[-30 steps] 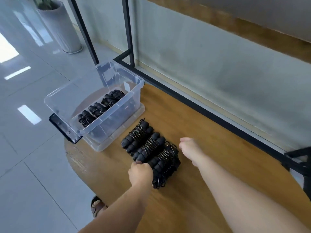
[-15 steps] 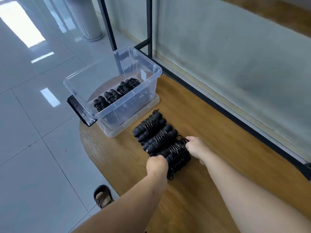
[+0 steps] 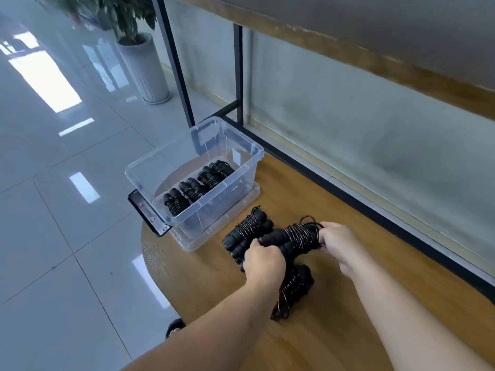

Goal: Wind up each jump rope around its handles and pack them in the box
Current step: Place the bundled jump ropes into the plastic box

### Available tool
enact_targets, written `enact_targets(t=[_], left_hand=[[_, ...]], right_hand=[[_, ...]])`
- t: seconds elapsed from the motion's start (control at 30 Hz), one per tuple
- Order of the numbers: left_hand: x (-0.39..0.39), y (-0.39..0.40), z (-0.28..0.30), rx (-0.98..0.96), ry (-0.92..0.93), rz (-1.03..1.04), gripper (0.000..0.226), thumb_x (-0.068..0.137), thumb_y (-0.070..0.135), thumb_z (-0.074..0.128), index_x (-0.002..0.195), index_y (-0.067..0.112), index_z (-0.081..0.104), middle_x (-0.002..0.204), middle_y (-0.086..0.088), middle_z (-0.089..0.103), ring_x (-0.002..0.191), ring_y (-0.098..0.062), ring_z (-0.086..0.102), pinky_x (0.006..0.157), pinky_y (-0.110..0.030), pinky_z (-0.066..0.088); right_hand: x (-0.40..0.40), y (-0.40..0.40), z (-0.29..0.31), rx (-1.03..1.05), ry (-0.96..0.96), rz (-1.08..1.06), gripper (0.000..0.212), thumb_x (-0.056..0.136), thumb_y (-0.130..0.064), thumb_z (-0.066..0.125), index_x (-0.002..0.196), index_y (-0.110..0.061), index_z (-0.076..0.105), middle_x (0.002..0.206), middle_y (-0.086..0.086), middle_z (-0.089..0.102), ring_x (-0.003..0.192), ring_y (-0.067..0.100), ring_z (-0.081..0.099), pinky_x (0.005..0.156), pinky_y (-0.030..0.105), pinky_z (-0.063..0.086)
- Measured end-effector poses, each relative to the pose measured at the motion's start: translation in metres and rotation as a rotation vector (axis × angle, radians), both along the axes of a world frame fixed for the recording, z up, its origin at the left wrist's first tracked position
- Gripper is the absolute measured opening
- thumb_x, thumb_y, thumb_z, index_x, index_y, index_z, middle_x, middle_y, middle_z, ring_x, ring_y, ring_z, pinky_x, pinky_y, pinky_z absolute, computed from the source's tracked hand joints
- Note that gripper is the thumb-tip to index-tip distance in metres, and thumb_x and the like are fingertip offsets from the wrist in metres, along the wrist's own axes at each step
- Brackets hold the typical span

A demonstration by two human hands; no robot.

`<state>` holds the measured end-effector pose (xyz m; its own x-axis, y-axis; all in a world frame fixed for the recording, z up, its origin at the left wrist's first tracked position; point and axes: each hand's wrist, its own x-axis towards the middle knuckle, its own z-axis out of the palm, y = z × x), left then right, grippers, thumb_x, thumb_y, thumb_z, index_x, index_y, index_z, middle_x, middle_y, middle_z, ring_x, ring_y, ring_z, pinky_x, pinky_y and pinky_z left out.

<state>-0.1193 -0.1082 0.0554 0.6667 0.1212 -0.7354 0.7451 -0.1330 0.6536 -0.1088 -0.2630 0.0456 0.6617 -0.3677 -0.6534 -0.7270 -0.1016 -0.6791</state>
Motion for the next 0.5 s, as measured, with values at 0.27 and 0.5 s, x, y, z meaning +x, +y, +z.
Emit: enact_targets(t=[0.27,0.5], left_hand=[[0.127,0.083,0.066,0.173,-0.473,-0.181,0.027,0.081,0.019,0.042,0.1,0.021,0.061,0.116,-0.018,0.059,0.101,-0.035,0.059,0.075,-0.04,0.047],[0.295,0.154,0.066,0.314,-0.536,-0.418,0.037,0.091,0.003,0.042,0.124,-0.001,0.059,0.1,-0.012,0.058,0.089,-0.024,0.051,0.087,-0.041,0.051]], right_hand=[[0.068,0.081,0.084,0.178,-0.27,-0.081,0.024,0.089,0.008,0.047,0.098,-0.011,0.059,0.108,0.007,0.064,0.099,0.017,0.06,0.106,0.045,0.045],[0.184,0.18,0.084,0.216,-0.229,-0.198,0.068,0.086,-0.002,0.054,0.15,-0.007,0.034,0.154,0.005,0.033,0.118,0.02,0.043,0.098,0.034,0.038]])
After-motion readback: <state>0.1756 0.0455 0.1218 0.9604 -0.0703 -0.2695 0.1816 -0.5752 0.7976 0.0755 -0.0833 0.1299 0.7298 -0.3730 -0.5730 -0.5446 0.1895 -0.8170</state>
